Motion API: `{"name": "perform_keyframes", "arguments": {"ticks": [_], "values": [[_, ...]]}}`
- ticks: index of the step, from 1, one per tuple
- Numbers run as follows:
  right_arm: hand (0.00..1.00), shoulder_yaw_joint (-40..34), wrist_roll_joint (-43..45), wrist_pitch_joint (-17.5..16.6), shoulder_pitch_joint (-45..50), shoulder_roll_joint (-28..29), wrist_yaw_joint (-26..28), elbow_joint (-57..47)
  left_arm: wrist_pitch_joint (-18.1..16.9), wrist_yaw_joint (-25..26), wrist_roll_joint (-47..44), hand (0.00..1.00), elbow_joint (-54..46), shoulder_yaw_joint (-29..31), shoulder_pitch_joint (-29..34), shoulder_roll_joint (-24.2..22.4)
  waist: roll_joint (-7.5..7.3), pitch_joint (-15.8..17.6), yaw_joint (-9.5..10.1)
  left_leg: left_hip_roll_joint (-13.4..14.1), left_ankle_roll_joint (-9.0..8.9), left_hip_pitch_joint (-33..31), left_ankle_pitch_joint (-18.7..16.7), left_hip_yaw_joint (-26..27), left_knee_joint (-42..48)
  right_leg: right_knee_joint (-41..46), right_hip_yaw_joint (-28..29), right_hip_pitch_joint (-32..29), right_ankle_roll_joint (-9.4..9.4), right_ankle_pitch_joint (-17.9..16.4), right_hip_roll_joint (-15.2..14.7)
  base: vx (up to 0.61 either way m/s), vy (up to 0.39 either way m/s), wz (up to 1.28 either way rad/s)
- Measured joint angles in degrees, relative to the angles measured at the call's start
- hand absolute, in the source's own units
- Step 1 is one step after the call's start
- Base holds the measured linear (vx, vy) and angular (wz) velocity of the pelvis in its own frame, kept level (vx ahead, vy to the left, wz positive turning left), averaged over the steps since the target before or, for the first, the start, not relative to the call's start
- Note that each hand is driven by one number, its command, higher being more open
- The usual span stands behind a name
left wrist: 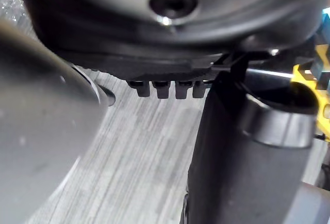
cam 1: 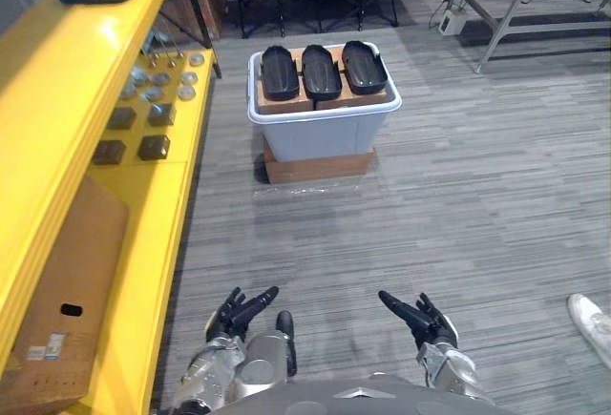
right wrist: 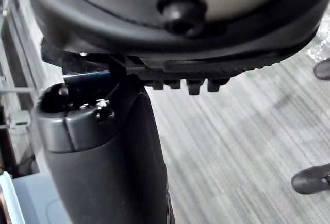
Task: Walk over and take three plastic housings, then place them on the shelf
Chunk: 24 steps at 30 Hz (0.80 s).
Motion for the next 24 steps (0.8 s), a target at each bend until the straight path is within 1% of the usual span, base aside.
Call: {"name": "perform_keyframes", "arguments": {"ticks": [1,2,3,4,5,6,7,8,9,10,11,12,13,14,15,16,17,18,19,21,22,23,24], "values": [[1.00,0.0,-0.2,0.0,-0.2,0.2,0.1,0.0,-0.1,0.0,0.5,1.00,1.0,-0.3,0.2,0.4,-0.90,0.0,0.16,-0.9,0.79,1.9,-1.5,0.9,-0.7,12.5,1.1,-5.0,1.87,-1.2,-2.8,0.48,0.204,-0.16],[1.00,0.3,-0.8,-0.2,-0.4,0.6,0.0,0.2,-0.1,0.0,0.3,1.00,1.9,-0.9,0.3,1.5,-2.34,0.5,0.16,-3.0,2.02,5.0,-3.0,1.6,-1.5,27.7,1.4,-11.0,3.12,0.0,-7.4,0.41,0.155,-0.10],[1.00,0.8,-0.9,-0.2,-0.5,0.7,-0.1,1.0,-0.2,0.3,0.3,1.00,1.9,-1.1,0.3,2.0,-3.03,0.9,-0.07,-4.0,3.03,6.8,-3.8,1.6,-1.5,34.3,1.0,-13.1,2.69,-0.3,-9.5,0.42,0.108,0.03],[1.00,1.5,-1.3,-0.1,-0.5,0.7,-0.3,2.3,-0.4,0.6,0.3,1.00,2.0,-1.2,0.4,2.1,-3.06,1.0,-0.30,-4.3,3.63,9.3,-5.3,1.7,-0.9,39.5,0.6,-14.9,1.42,-1.3,-11.0,0.42,0.082,0.12],[1.00,2.9,-1.4,-0.5,0.1,0.7,-1.0,3.3,-1.1,0.9,0.4,1.00,2.1,-1.8,0.9,2.1,-2.37,1.0,-0.32,-4.1,3.70,12.8,-6.5,1.3,-1.6,40.9,-1.1,-16.1,-0.07,-2.6,-11.0,0.41,0.065,0.11],[1.00,3.2,-1.4,-1.2,0.2,0.6,-1.2,3.2,-1.4,0.9,0.3,1.00,1.9,-2.2,1.0,2.1,-1.98,1.0,-0.39,-3.9,3.69,14.6,-6.5,1.1,-2.3,39.5,-2.2,-16.7,-0.12,-3.5,-10.7,0.40,0.028,0.19],[1.00,3.3,-1.2,-1.6,-0.3,0.4,-1.2,3.2,-1.4,0.9,0.3,1.00,1.5,-2.9,0.5,2.0,-1.01,0.9,-0.72,-2.5,3.61,16.5,-6.6,0.4,-3.5,33.9,-5.3,-18.0,-0.64,-4.1,-8.9,0.37,-0.028,0.25],[1.00,3.5,-1.2,-1.6,-0.5,0.3,-1.6,3.1,-1.3,0.8,0.3,1.00,1.5,-3.5,-0.4,1.9,0.02,0.8,-0.88,-0.9,2.98,16.9,-6.9,-0.1,-3.5,28.0,-6.9,-19.2,-0.64,-4.1,-6.9,0.43,-0.070,0.31],[1.00,3.6,-1.3,-1.6,-1.3,0.1,-2.1,3.1,-1.2,0.6,0.3,1.00,0.8,-4.0,-1.1,2.1,1.02,1.3,-0.79,1.3,1.96,17.5,-7.5,-0.6,-3.5,19.4,-7.5,-20.9,0.27,-3.3,-4.3,0.40,-0.114,0.32],[1.00,3.7,-1.3,-1.5,-1.7,0.1,-2.2,3.1,-1.1,0.2,-0.1,1.00,-0.1,-4.1,-2.1,2.5,1.03,1.4,-0.74,2.9,0.12,18.2,-8.6,-1.3,-3.5,8.0,-6.5,-22.4,1.67,0.4,-2.7,0.33,-0.127,0.24],[1.00,4.2,-1.4,-1.3,-1.6,0.2,-2.2,3.1,-1.1,0.1,-0.5,1.00,-0.2,-4.1,-2.2,2.9,0.77,1.4,-0.68,3.1,-0.83,18.6,-9.2,-1.3,-3.5,3.7,-5.9,-22.4,1.66,3.2,-2.5,0.35,-0.194,0.20],[1.00,4.8,-2.4,-1.1,-1.3,0.4,-2.2,3.1,-0.9,0.0,-1.5,1.00,-0.2,-4.1,-2.1,3.2,-0.89,1.0,-0.63,3.0,-2.98,19.6,-10.5,-1.3,-3.0,-2.2,-4.4,-22.3,1.95,8.5,-2.4,0.31,-0.203,0.08],[1.00,4.9,-2.5,-1.0,-0.9,0.6,-2.2,3.1,-0.7,-0.1,-2.2,1.00,-0.2,-4.0,-2.0,4.0,-1.64,0.9,-0.49,2.8,-3.95,20.5,-11.7,-1.4,-2.9,-4.9,-3.2,-22.0,2.06,11.9,-2.5,0.41,-0.316,0.20],[1.00,5.1,-2.7,-0.9,-0.1,1.0,-2.2,3.3,0.1,-0.1,-3.0,1.00,0.0,-4.0,-1.6,4.6,-3.50,0.4,-0.59,2.4,-4.94,22.3,-14.5,-2.6,-2.2,-5.2,-1.6,-21.4,-0.43,21.3,-3.1,0.39,-0.299,0.17],[1.00,5.0,-3.2,-0.2,-0.7,-0.4,-2.3,4.2,0.6,-0.3,-3.9,1.00,0.9,-4.1,-2.0,3.1,-0.08,0.2,-0.64,5.5,-5.96,22.9,-16.0,-3.1,-1.4,-2.0,-2.4,-21.6,-1.21,17.8,-0.7,0.36,-0.273,0.20],[1.00,4.7,-3.2,0.0,-0.7,-0.8,-2.2,4.3,0.6,-0.9,-4.2,1.00,1.1,-4.0,-2.0,2.6,0.67,-0.1,-0.97,6.6,-6.32,22.5,-16.2,-3.3,-1.1,-1.8,-2.7,-22.0,-2.14,16.4,0.3,0.32,-0.222,0.06],[1.00,4.4,-3.2,0.3,-0.8,-1.6,-2.1,4.4,0.7,-1.0,-4.7,1.00,1.2,-4.1,-2.0,1.4,2.08,-0.7,-1.13,8.2,-6.99,21.7,-15.9,-3.6,-0.4,-0.4,-3.8,-23.1,-2.90,14.4,1.4,0.30,-0.238,0.12],[1.00,4.3,-3.2,0.7,-1.2,-1.9,-2.1,4.4,1.0,-1.0,-4.8,1.00,2.0,-4.1,-2.4,0.6,2.27,-0.8,-1.30,8.7,-7.72,19.8,-14.6,-4.3,2.3,0.3,-4.3,-23.5,-3.42,13.2,1.7,0.28,-0.255,0.07],[1.00,4.3,-3.3,0.8,-1.3,-1.9,-2.1,4.4,1.0,-1.0,-4.8,1.00,2.3,-4.1,-2.3,0.2,2.30,-0.9,-1.33,9.0,-8.07,18.4,-13.9,-4.8,4.8,0.1,-4.4,-23.4,-3.70,12.8,1.9,0.23,-0.250,0.07],[1.00,4.4,-3.1,1.1,-1.1,-1.9,-1.5,4.8,1.2,-0.5,-4.8,1.00,2.9,-3.9,-2.0,-0.6,2.91,-1.2,-1.62,11.4,-9.42,10.6,-9.9,-6.3,20.0,-2.8,-5.7,-20.6,-4.20,12.4,4.0,0.22,-0.232,0.14],[1.00,4.5,-2.8,1.3,-0.9,-1.8,-0.5,5.7,0.1,-0.2,-5.4,1.00,2.7,-3.7,-2.2,-0.5,3.41,-1.2,-1.43,13.9,-9.66,5.7,-3.1,-5.8,30.5,-6.0,-6.6,-17.1,-4.45,12.2,5.6,0.26,-0.196,0.23],[1.00,4.3,-2.6,1.4,-0.6,-1.8,-0.4,5.8,-0.4,0.0,-5.8,1.00,2.6,-3.6,-2.3,-0.6,3.58,-1.2,-1.32,15.0,-10.05,4.0,-1.9,-5.5,34.1,-7.2,-6.8,-15.3,-4.50,12.2,6.2,0.22,-0.144,0.16],[1.00,3.5,-2.8,1.4,-0.4,-1.9,-0.5,6.1,-1.1,0.0,-6.0,1.00,2.6,-3.3,-2.2,-0.8,3.63,-1.2,-1.16,16.2,-10.08,2.4,-3.8,-4.4,37.3,-8.6,-7.0,-13.3,-4.58,12.2,6.8,0.23,-0.105,0.04]]}}
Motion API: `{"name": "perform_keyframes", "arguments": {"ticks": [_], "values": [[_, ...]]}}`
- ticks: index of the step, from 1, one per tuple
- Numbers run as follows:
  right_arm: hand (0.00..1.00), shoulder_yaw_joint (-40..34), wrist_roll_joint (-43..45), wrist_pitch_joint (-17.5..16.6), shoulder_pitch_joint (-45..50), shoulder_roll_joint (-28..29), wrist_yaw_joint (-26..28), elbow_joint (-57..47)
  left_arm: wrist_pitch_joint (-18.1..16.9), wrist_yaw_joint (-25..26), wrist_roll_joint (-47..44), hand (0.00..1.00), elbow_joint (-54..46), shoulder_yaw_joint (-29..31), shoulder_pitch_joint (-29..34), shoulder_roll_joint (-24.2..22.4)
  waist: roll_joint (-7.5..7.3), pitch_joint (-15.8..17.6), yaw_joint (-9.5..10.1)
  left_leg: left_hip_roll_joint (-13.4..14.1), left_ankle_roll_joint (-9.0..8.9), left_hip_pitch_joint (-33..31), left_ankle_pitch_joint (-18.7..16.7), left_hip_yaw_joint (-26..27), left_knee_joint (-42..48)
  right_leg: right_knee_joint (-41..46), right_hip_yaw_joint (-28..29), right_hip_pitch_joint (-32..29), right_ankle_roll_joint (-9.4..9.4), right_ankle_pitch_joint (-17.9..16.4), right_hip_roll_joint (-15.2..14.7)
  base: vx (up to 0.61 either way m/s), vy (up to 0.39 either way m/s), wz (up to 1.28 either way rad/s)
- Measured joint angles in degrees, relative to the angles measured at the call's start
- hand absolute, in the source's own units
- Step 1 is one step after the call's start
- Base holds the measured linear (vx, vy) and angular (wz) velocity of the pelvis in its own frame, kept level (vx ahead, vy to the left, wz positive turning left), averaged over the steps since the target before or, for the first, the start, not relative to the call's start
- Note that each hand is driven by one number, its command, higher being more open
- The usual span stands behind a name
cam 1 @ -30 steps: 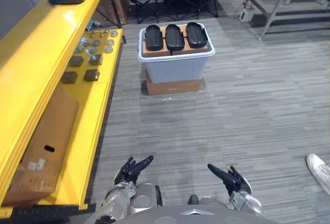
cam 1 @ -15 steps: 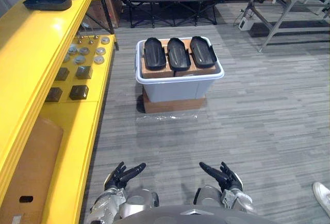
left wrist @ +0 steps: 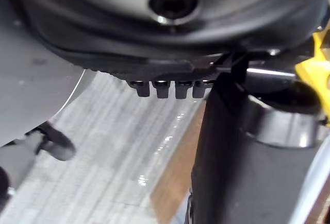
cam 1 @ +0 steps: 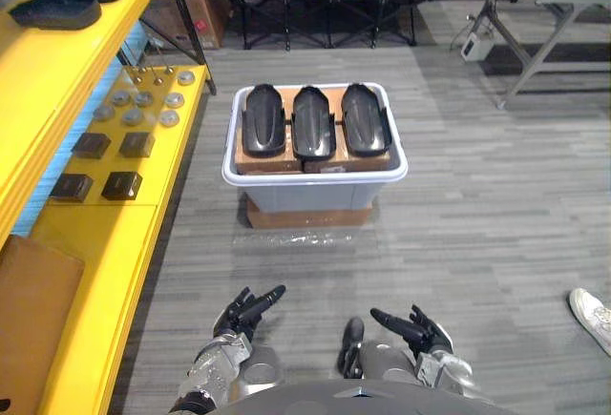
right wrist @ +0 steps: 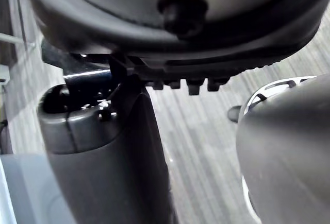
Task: Walk over and take three plastic housings, then place them on the shelf
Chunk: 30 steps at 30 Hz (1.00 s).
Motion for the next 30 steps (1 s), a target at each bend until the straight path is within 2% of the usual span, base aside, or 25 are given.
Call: {"name": "perform_keyframes", "arguments": {"ticks": [1,2,3,4,5,6,7,8,10,14,16,18,19,24,27,30], "values": [[1.00,-1.4,-0.4,0.0,0.3,0.1,0.0,0.0,-0.1,-0.1,0.0,1.00,0.0,0.0,0.0,-0.2,0.20,-0.1,0.21,-0.3,-0.22,-0.6,-3.3,2.6,-1.4,-1.3,-0.2,2.3,0.25,0.2,0.0,0.23,-0.061,-0.01],[1.00,-1.9,-0.5,0.0,0.3,-0.1,-0.1,-0.1,0.0,-0.1,0.0,1.00,0.0,0.0,0.1,-0.5,0.27,-0.2,0.22,-1.5,-0.21,-0.3,-5.1,4.8,-6.3,-2.3,-0.2,3.7,0.30,0.2,-0.4,0.25,-0.013,0.01],[1.00,-2.5,-0.4,0.0,0.2,-0.4,-0.2,-0.6,0.1,-0.1,0.3,1.00,-0.1,-0.1,0.2,-1.2,0.18,-0.2,0.30,-4.7,-0.28,0.1,-5.7,6.2,-17.6,-3.2,-0.2,4.3,0.78,0.2,-1.3,0.18,0.037,0.03],[1.00,-2.5,-0.4,-0.1,0.2,-0.5,-0.4,-1.0,0.1,-0.1,0.4,1.00,-0.3,-0.1,0.3,-1.7,0.19,-0.3,0.35,-6.6,-0.21,0.3,-5.1,6.2,-24.4,-3.7,-0.2,4.2,0.91,0.2,-1.7,0.15,0.090,0.01],[1.00,-2.7,-0.4,-0.3,0.2,-0.7,-0.5,-1.4,0.2,-0.1,0.9,1.00,-0.8,-0.1,0.3,-2.3,0.82,-0.3,0.98,-9.3,1.61,0.6,-0.3,6.0,-36.5,-4.5,0.1,4.0,1.24,0.3,-1.7,0.10,0.088,-0.14],[1.00,-2.9,-0.5,-0.1,-0.1,-0.5,-0.6,-1.1,0.3,-0.1,1.3,1.00,-0.8,0.0,0.2,-1.9,0.63,-0.2,1.65,-9.7,2.87,1.7,0.5,6.9,-38.4,-5.0,1.0,4.1,1.53,0.5,-1.9,0.19,0.103,-0.14],[1.00,-2.8,-0.6,-0.2,-0.2,1.0,-0.4,-2.0,0.3,0.0,1.6,1.00,-0.8,0.2,0.3,-1.5,-0.62,-0.3,2.40,-11.3,2.65,3.1,1.7,7.8,-42.4,-7.5,1.3,4.9,2.96,1.6,-2.7,0.18,0.066,-0.11],[1.00,-2.6,-0.6,-0.3,-0.3,1.4,-0.3,-2.1,0.3,-0.1,1.7,1.00,-0.9,0.6,0.3,-1.4,-0.94,-0.2,2.48,-11.6,2.84,3.1,1.7,7.8,-42.6,-8.2,1.2,5.0,3.57,2.0,-2.9,0.23,0.082,0.05],[1.00,-1.4,-0.8,-0.2,-0.4,1.9,-0.6,-1.7,0.4,-0.1,2.2,1.00,-0.5,2.0,0.5,-0.9,-1.27,0.2,2.78,-12.8,4.59,3.4,1.5,7.8,-42.3,-8.6,0.9,5.6,3.85,2.5,-3.8,0.19,0.092,0.07],[1.00,-1.2,-0.3,-0.6,-0.3,2.0,-0.6,-1.9,0.2,-0.6,4.0,1.00,0.2,1.6,1.6,0.0,-1.77,0.2,2.48,-14.6,5.88,7.0,0.2,7.5,-44.1,-8.5,0.1,8.8,5.51,0.8,-5.0,0.15,0.078,0.11],[1.00,-1.3,-0.3,-1.3,-0.4,2.2,-0.6,-2.0,0.0,-0.8,4.0,1.00,0.2,1.0,1.6,0.5,-2.39,0.1,2.41,-15.3,6.38,7.8,-0.3,7.2,-44.8,-5.3,-0.4,8.1,6.25,-1.5,-6.5,0.12,0.096,0.12],[1.00,-1.3,0.1,-1.4,0.1,2.9,-0.6,-2.0,0.0,-0.6,4.0,1.00,0.4,-0.2,1.9,1.6,-3.63,-0.7,2.20,-16.3,6.69,8.5,-0.5,6.5,-46.2,1.5,-0.3,5.4,6.87,-5.3,-8.6,0.12,0.095,0.17],[1.00,-1.3,1.0,-1.4,0.6,3.6,-0.6,-1.9,-0.1,-0.3,4.0,1.00,1.1,-1.3,1.9,2.4,-4.33,-1.3,2.09,-17.0,7.10,9.1,0.2,5.8,-47.7,3.3,-0.8,4.5,7.08,-5.6,-9.4,0.14,0.076,0.20],[1.00,-1.3,0.9,-1.3,1.1,4.4,-0.6,-1.7,0.2,0.3,3.7,1.00,1.6,-2.8,1.9,3.7,-5.08,-1.7,0.69,-18.3,7.95,9.7,0.9,4.0,-50.1,3.7,-1.0,4.7,8.17,-4.5,-10.2,0.12,0.083,0.22],[1.00,-1.4,0.9,-1.1,1.5,4.5,-0.6,-1.7,1.0,0.1,3.3,1.00,2.0,-2.7,1.4,4.1,-5.13,-2.0,0.50,-18.2,8.08,9.9,1.1,2.4,-50.4,4.5,0.3,4.9,8.02,-3.3,-9.8,0.07,0.078,0.29],[1.00,-1.4,0.9,-0.9,1.6,5.1,-0.5,-1.3,1.2,-0.6,3.3,1.00,2.5,-2.3,1.7,4.6,-5.90,-2.5,0.76,-18.1,8.06,9.9,1.1,1.3,-50.4,3.0,0.2,6.2,7.66,-2.5,-9.4,0.04,0.028,0.22]]}}
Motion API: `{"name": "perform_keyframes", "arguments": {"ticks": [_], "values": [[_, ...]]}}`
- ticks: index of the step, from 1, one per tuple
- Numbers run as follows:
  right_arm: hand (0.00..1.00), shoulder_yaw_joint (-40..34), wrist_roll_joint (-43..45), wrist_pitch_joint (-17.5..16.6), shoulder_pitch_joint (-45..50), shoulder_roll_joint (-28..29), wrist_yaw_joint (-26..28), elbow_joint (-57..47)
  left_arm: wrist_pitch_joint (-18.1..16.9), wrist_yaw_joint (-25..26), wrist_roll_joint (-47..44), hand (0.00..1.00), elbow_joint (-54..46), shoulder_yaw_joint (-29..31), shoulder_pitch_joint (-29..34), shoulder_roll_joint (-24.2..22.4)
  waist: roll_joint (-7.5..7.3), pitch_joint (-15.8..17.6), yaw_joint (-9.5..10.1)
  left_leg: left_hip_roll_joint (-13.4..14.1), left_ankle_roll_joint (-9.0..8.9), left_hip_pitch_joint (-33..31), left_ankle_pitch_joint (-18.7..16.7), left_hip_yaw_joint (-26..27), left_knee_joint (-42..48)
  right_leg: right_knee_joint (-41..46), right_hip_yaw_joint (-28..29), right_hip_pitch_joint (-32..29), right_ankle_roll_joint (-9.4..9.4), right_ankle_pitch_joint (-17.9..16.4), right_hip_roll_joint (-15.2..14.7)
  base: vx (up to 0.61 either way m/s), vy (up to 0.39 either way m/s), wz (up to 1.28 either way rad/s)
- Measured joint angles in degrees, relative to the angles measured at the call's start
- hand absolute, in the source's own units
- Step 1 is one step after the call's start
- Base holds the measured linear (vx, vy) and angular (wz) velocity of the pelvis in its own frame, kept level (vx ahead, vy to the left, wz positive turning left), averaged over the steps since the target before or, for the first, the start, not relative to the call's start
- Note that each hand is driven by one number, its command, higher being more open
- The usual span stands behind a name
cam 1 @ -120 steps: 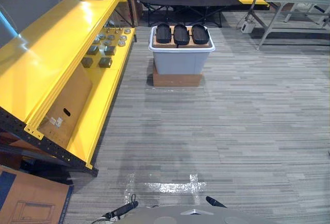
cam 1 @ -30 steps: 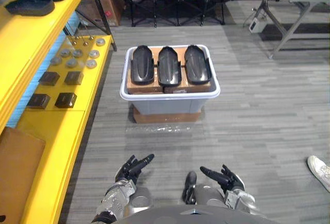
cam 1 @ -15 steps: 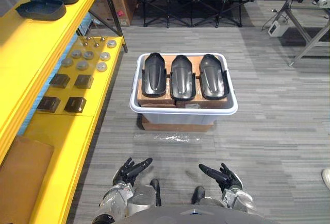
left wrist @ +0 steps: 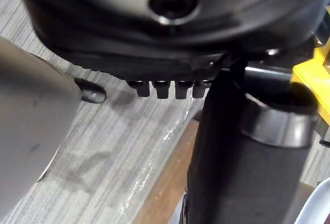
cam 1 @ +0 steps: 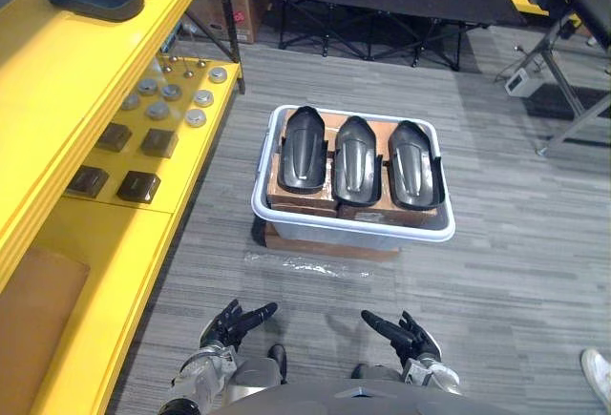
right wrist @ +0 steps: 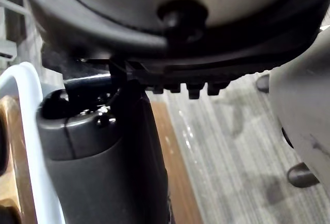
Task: Walk over and take three plastic housings, then place them on the shelf
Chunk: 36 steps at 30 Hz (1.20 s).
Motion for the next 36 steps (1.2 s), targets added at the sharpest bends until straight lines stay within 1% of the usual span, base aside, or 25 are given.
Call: {"name": "perform_keyframes", "arguments": {"ticks": [3,5,7,10,12,13,14,17,18,20,21,22,23,25,27,28,31,32,36], "values": [[1.00,0.0,0.0,0.4,-0.9,0.7,0.0,0.8,0.2,-0.1,0.0,1.00,1.4,0.3,0.9,-0.2,-0.24,-0.5,0.08,0.0,-0.06,0.2,0.0,0.3,0.0,-2.9,0.1,1.4,0.24,0.7,0.5,-0.01,-0.006,-0.03],[1.00,0.0,0.0,0.7,-0.9,0.8,0.0,0.8,0.3,-0.2,-1.2,1.00,2.4,0.5,0.9,-0.7,-0.16,-0.7,0.05,0.0,-0.41,0.3,0.2,0.7,-0.1,-3.8,0.2,1.8,0.25,0.7,0.6,-0.04,-0.029,-0.09],[1.00,-0.3,0.1,0.7,-0.9,0.8,0.0,0.9,0.3,-0.2,-2.0,1.00,2.9,0.6,0.8,-1.0,0.00,-0.8,-0.04,0.1,-1.20,0.8,0.8,0.9,-0.7,-4.3,0.3,2.2,0.25,0.7,0.8,-0.08,-0.040,-0.09],[1.00,-1.1,0.1,0.8,-0.5,0.7,0.0,1.3,-0.1,0.0,-2.2,1.00,4.0,0.6,0.7,-1.2,0.21,-1.3,-0.29,0.2,-1.51,2.5,3.4,1.1,-4.5,-5.1,0.3,2.5,0.25,0.7,1.1,-0.13,-0.043,-0.07],[1.00,-1.5,0.0,0.9,0.1,0.7,0.1,1.6,-0.3,0.3,-2.1,1.00,4.7,0.6,0.5,-1.2,0.08,-1.3,-0.32,0.1,-1.34,4.0,6.5,0.8,-8.9,-5.9,0.1,2.4,0.05,0.5,1.4,-0.15,-0.044,0.01],[1.00,-1.5,0.0,1.0,0.2,0.7,0.1,1.8,-0.3,0.4,-2.1,1.00,4.9,0.5,0.4,-1.2,-0.04,-1.2,-0.45,0.0,-1.20,3.8,6.8,0.6,-8.9,-5.9,0.1,2.4,-0.14,0.4,1.3,-0.10,-0.027,0.05],[1.00,-2.0,0.0,2.3,-0.2,0.7,0.1,4.0,-2.5,1.7,-1.6,1.00,6.7,0.5,0.3,-0.8,-1.10,-1.2,-1.71,-1.7,-0.99,4.0,7.3,1.3,-9.0,-9.5,1.7,5.4,0.29,-0.4,1.2,-0.04,-0.007,0.05],[1.00,-2.0,0.1,2.3,-0.1,0.6,0.0,4.0,-2.5,1.7,-1.7,1.00,6.7,0.5,0.2,-0.9,-0.91,-1.0,-1.71,-1.7,-1.29,4.0,7.1,1.2,-9.1,-9.3,1.7,5.4,0.26,-0.5,1.2,0.00,0.000,0.01],[1.00,-1.9,0.1,2.3,-0.1,0.5,0.0,4.0,-2.5,1.7,-1.7,1.00,6.7,0.5,0.1,-0.9,-0.87,-0.9,-1.68,-1.7,-1.28,4.0,7.1,1.3,-9.1,-9.3,1.7,5.4,-0.09,-0.7,1.1,0.00,0.000,-0.04],[1.00,-2.0,0.2,2.5,-0.1,0.5,0.0,4.0,-2.3,1.7,-1.7,1.00,6.7,0.6,0.1,-0.9,-0.83,-0.9,-1.71,-1.7,-1.19,4.0,7.1,1.6,-9.1,-9.4,1.9,5.4,0.16,-0.9,1.1,0.00,0.000,-0.06],[1.00,-2.0,0.3,2.8,-0.1,0.5,0.0,3.9,-1.9,1.7,-1.7,1.00,6.7,0.7,0.0,-0.9,-0.83,-0.9,-1.70,-1.7,-0.76,4.0,6.8,1.8,-9.1,-9.4,2.1,5.3,0.16,-0.9,1.1,0.00,0.000,-0.10],[1.00,-2.0,0.3,3.4,-0.2,0.4,0.0,3.9,-0.6,1.7,-1.6,1.00,6.7,0.8,-0.2,-0.8,-0.82,-0.9,-1.69,-1.8,-0.68,4.0,6.7,2.1,-9.1,-9.6,2.4,5.3,0.17,-0.9,1.1,0.00,0.000,-0.12],[1.00,-2.0,0.5,3.7,-0.2,0.3,0.0,3.9,0.1,1.7,-1.6,1.00,6.7,1.1,-0.3,-0.8,-0.82,-0.9,-1.71,-1.8,-0.71,4.0,6.7,2.3,-9.1,-9.7,2.5,5.3,0.20,-0.9,1.1,0.02,0.011,-0.14],[1.00,-2.2,2.3,5.6,-0.5,0.0,0.0,3.9,2.8,1.7,-1.6,1.00,6.8,2.0,-0.6,-0.7,-0.88,-0.9,-1.86,-1.9,-0.87,4.2,6.2,2.9,-9.0,-9.8,3.1,5.2,0.11,-0.6,1.0,0.06,0.026,-0.13],[1.00,-2.3,2.7,6.9,-0.7,-0.2,0.0,3.9,4.3,1.7,-1.4,1.00,7.3,2.3,-1.1,-0.6,-0.86,-0.9,-1.99,-1.9,-0.96,4.5,6.2,3.3,-9.0,-9.8,3.3,5.3,0.40,-0.4,0.9,0.11,0.022,-0.11],[1.00,-2.7,3.1,8.2,-1.1,-0.4,0.0,3.9,5.7,1.6,-0.5,1.00,8.4,2.4,-1.7,-0.4,-0.81,-0.9,-2.33,-2.0,-1.04,5.0,6.1,3.4,-9.0,-10.0,3.4,5.6,0.29,-0.5,0.9,0.12,0.012,-0.07],[1.00,-3.6,4.5,10.3,-2.2,-0.7,0.1,4.0,7.8,0.9,0.7,1.00,8.8,2.4,-2.0,-0.1,-0.70,-0.9,-3.48,-2.0,-1.17,5.1,6.0,3.6,-9.0,-10.3,3.2,5.8,0.28,-0.5,0.9,0.07,-0.008,-0.02],[1.00,-4.1,5.4,10.9,-2.2,-0.7,0.2,4.0,7.9,0.2,0.6,1.00,9.0,2.4,-2.1,0.0,-0.64,-0.9,-3.49,-2.0,-1.17,5.2,6.0,3.8,-9.0,-10.3,3.1,5.9,0.27,-0.5,1.0,0.04,-0.022,-0.01],[1.00,-4.2,7.1,11.2,-2.3,-1.0,0.8,4.8,7.3,-2.2,0.6,1.00,9.0,2.3,-2.1,0.0,-0.19,-0.9,-3.40,-1.8,-1.36,6.0,5.9,3.7,-9.0,-9.0,2.7,6.5,0.10,-0.6,1.1,-0.03,-0.007,0.02]]}}
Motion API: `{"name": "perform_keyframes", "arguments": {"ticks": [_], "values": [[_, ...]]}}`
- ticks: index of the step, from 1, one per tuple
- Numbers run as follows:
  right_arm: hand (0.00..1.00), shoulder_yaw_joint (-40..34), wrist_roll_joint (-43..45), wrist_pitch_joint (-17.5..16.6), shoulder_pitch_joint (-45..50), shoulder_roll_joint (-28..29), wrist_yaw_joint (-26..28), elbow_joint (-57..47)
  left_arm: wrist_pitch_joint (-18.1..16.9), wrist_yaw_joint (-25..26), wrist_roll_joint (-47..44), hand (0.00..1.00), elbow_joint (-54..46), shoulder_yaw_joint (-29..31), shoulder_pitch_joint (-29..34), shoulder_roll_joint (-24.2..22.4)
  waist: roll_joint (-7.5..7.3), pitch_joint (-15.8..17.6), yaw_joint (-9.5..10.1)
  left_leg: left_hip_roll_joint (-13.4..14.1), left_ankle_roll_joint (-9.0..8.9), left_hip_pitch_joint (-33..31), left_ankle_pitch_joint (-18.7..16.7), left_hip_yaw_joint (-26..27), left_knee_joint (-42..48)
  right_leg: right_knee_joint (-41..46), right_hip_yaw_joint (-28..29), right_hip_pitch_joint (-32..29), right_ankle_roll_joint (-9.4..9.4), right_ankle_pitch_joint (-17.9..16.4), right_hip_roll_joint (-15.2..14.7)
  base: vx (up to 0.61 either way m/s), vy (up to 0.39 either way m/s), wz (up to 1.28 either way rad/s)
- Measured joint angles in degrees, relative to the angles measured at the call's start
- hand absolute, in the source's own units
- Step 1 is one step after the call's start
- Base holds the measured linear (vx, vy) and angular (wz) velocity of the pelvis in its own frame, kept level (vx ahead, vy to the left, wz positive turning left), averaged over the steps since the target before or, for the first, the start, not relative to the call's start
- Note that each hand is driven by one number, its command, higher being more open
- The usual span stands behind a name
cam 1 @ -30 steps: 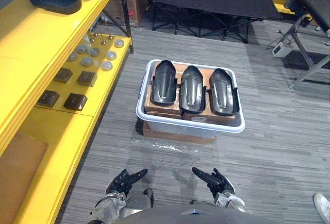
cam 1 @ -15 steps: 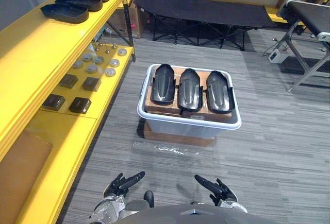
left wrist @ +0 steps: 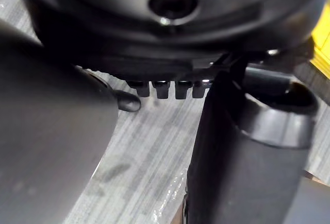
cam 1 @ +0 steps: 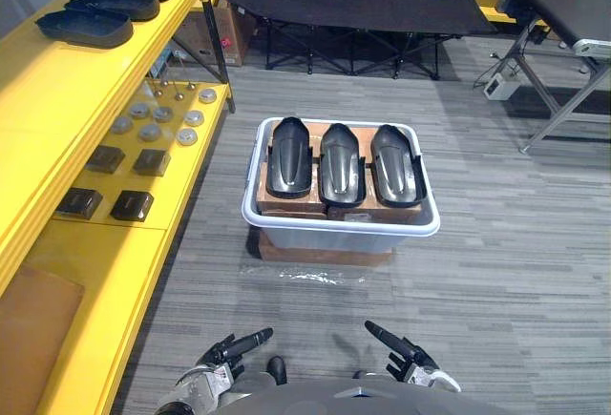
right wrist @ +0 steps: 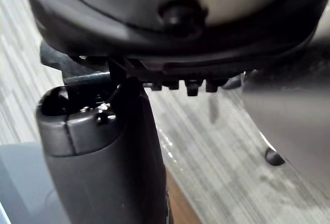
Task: Walk over and take three plastic housings, then place them on the shelf
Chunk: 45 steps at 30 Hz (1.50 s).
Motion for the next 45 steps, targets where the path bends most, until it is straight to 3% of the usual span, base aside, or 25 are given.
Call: {"name": "perform_keyframes", "arguments": {"ticks": [3,5,6,7,9,10,12,16,18,19,21,25,26,28,30,32,34,36,37,39,41,43,45], "values": [[1.00,0.0,0.5,-0.9,0.2,-0.1,0.6,0.1,-0.1,-1.5,-0.7,1.00,0.0,0.0,0.2,0.3,-0.03,0.1,0.04,0.1,0.50,0.1,-0.3,-1.1,0.0,4.5,-1.1,-1.3,-0.01,-1.5,-0.8,-0.09,0.002,0.19],[1.00,0.0,1.9,-2.2,0.2,-0.1,0.5,0.0,-0.1,-2.0,-0.9,1.00,0.0,-0.1,0.3,0.4,0.07,0.4,0.21,0.5,1.85,0.3,-0.8,-1.4,0.0,11.1,-1.0,-3.9,-0.01,-2.2,-1.6,-0.09,0.047,0.21],[1.00,0.0,2.6,-3.9,0.2,-0.3,0.2,-0.8,-0.3,-2.4,-1.0,1.00,0.0,-0.2,0.4,0.4,0.49,0.6,0.26,1.3,2.61,0.5,-0.7,-1.1,0.0,20.5,-0.2,-8.2,0.23,-2.0,-2.5,-0.11,0.070,0.27],[1.00,0.0,3.6,-5.5,0.2,-0.4,-0.4,-1.3,-1.0,-3.3,-1.5,1.00,-0.1,-0.5,0.5,0.9,0.12,1.4,0.35,1.6,3.02,0.6,-0.6,-0.5,1.0,30.8,2.0,-13.1,-0.37,-0.1,-3.8,-0.11,0.069,0.24],[1.00,0.0,5.3,-7.0,0.4,0.3,-0.9,-1.5,-1.7,-4.3,-4.0,1.00,-0.3,-0.5,0.7,1.4,0.16,2.1,0.87,2.0,3.55,1.1,-0.9,-0.5,1.5,40.1,3.9,-18.4,-4.26,4.4,-4.9,-0.05,0.069,0.18],[1.00,0.0,6.2,-7.5,0.7,0.3,-1.0,-1.6,-2.4,-5.0,-5.5,1.00,-1.0,-0.3,1.3,1.6,-0.07,2.7,0.72,2.1,4.14,1.0,-1.5,-0.5,3.3,43.0,4.2,-19.8,-4.17,3.8,-5.9,-0.03,0.087,0.17],[1.00,0.1,6.2,-7.9,1.4,0.5,-0.9,-1.6,-2.5,-5.6,-7.5,1.00,-2.2,-0.3,2.3,1.6,0.18,2.7,0.71,2.3,4.14,0.9,-2.6,-0.5,4.9,40.4,4.4,-19.7,-2.02,0.9,-5.3,-0.01,0.075,0.07],[1.00,-1.3,6.1,-8.2,2.6,0.7,-1.2,-1.7,-2.3,-6.9,-10.3,1.00,-3.6,0.0,2.5,1.6,1.25,3.2,0.62,3.1,3.69,-2.5,-4.7,-0.6,8.7,16.9,5.5,-18.1,0.24,1.6,-2.7,0.08,0.003,-0.07],[1.00,-2.7,6.0,-8.1,2.8,0.7,-1.8,-2.2,-2.0,-6.9,-12.0,1.00,-3.6,0.0,1.9,1.5,2.12,3.8,0.33,4.0,3.05,-4.2,-6.4,-1.4,11.8,13.9,7.4,-18.2,0.40,1.8,-1.9,0.09,-0.052,0.13],[1.00,-3.8,5.9,-8.1,3.5,0.7,-2.2,-2.4,-1.8,-7.3,-13.1,1.00,-3.6,0.0,1.7,1.6,2.45,4.0,0.22,4.7,1.77,-4.9,-7.6,-2.4,13.9,14.0,9.7,-18.0,0.49,1.7,-1.2,0.15,-0.151,0.46],[1.00,-4.3,4.6,-8.0,5.3,0.9,-2.5,-2.2,-1.3,-7.4,-14.4,1.00,-3.8,0.0,1.7,2.0,1.75,3.7,0.38,5.0,0.48,-5.1,-9.1,-4.9,15.6,15.6,10.4,-17.3,0.44,1.6,-1.5,0.20,-0.229,0.64],[1.00,-4.9,3.3,-7.6,7.5,2.6,-3.1,-0.7,-2.7,-7.2,-16.2,1.00,-3.9,0.8,2.9,2.8,-1.71,1.6,0.84,5.4,-3.84,-6.6,-14.0,-7.1,20.8,11.3,9.4,-13.6,0.53,1.4,-1.1,0.24,-0.331,0.33],[1.00,-5.2,2.4,-7.6,6.9,1.3,-2.9,-0.5,-3.5,-6.6,-16.2,1.00,-3.6,1.1,2.7,1.5,0.97,1.6,0.63,8.2,-5.02,-7.1,-15.2,-7.2,22.0,12.7,8.1,-14.1,-0.31,0.7,1.0,0.23,-0.326,-0.12],[1.00,-5.0,1.4,-8.2,6.8,0.0,-3.2,-1.0,-4.9,-6.8,-15.7,1.00,-3.5,1.3,3.4,0.7,3.35,0.8,0.17,11.4,-5.52,-9.7,-14.9,-6.5,26.6,12.7,7.4,-14.7,-2.53,-1.4,4.0,0.23,-0.237,-0.04],[1.00,-4.9,0.4,-8.7,7.0,-1.0,-3.2,-2.0,-5.5,-6.8,-15.7,1.00,-5.3,2.2,2.5,0.0,3.90,1.9,0.30,13.5,-7.41,-15.6,-13.0,-5.8,39.2,9.8,6.5,-11.3,-3.64,-1.3,5.6,0.25,-0.255,0.14],[1.00,-4.7,-0.9,-9.1,7.1,-1.2,-3.3,-2.8,-5.9,-5.9,-16.2,1.00,-6.6,2.1,2.8,0.1,3.62,2.1,0.93,13.7,-9.19,-16.2,-14.4,-3.1,39.1,6.9,6.1,-7.4,-3.95,-1.1,5.1,0.24,-0.194,-0.03],[1.00,-4.7,-1.1,-11.1,6.9,-1.3,-2.9,-6.5,-6.1,-3.9,-17.0,1.00,-8.0,2.1,2.8,-0.7,4.14,2.5,0.40,13.1,-9.20,-17.6,-13.3,-1.4,30.7,5.3,5.7,-5.9,-3.73,-1.0,4.4,0.17,-0.030,-0.04],[1.00,-4.5,-3.6,-13.5,7.0,-1.8,-2.8,-10.2,-5.6,-0.7,-20.0,1.00,-9.7,2.8,2.7,-1.9,5.55,3.3,0.36,13.3,-8.36,-18.8,-4.5,-1.2,24.4,5.3,5.7,-6.2,-2.28,-1.7,4.6,0.14,0.128,-0.11],[1.00,-4.4,-4.2,-14.2,6.8,-1.7,-2.9,-10.6,-4.8,1.0,-20.0,1.00,-9.8,3.4,2.5,-2.4,5.65,3.5,0.32,13.1,-5.02,-18.7,-3.2,-1.1,23.4,5.5,6.0,-6.2,-1.65,-2.2,4.6,0.09,0.193,-0.12],[1.00,-3.5,-4.9,-15.4,6.8,0.0,-3.1,-11.7,-4.5,3.6,-18.8,1.00,-9.9,4.0,1.3,-1.7,3.29,4.2,0.49,10.8,-4.39,-17.2,-2.2,0.5,19.8,5.7,6.6,-6.9,-0.61,-2.5,2.2,0.06,0.156,-0.04],[1.00,0.6,-5.2,-16.1,8.6,2.0,-2.6,-16.3,-4.3,6.3,-17.4,1.00,-9.7,4.4,0.1,-0.4,-0.59,5.3,0.27,7.3,-3.16,-16.4,0.7,1.3,13.2,5.7,6.6,-8.9,0.50,-2.3,-0.6,0.09,0.153,0.06],[1.00,2.5,-5.2,-16.7,11.1,3.1,-2.5,-20.4,-3.6,7.2,-17.4,1.00,-9.6,4.6,0.1,0.0,-1.60,5.4,0.28,5.9,-2.24,-16.4,1.6,1.3,11.6,5.4,6.4,-9.3,1.16,-2.0,-1.5,0.11,0.098,0.10],[1.00,4.7,-4.6,-16.9,13.2,3.4,-2.7,-24.8,-3.3,7.5,-16.9,1.00,-8.9,5.3,0.5,-0.1,-1.54,5.5,0.29,5.1,-2.10,-15.7,1.6,1.5,10.7,5.4,6.1,-9.1,1.52,-1.8,-2.2,0.09,0.066,0.08]]}}
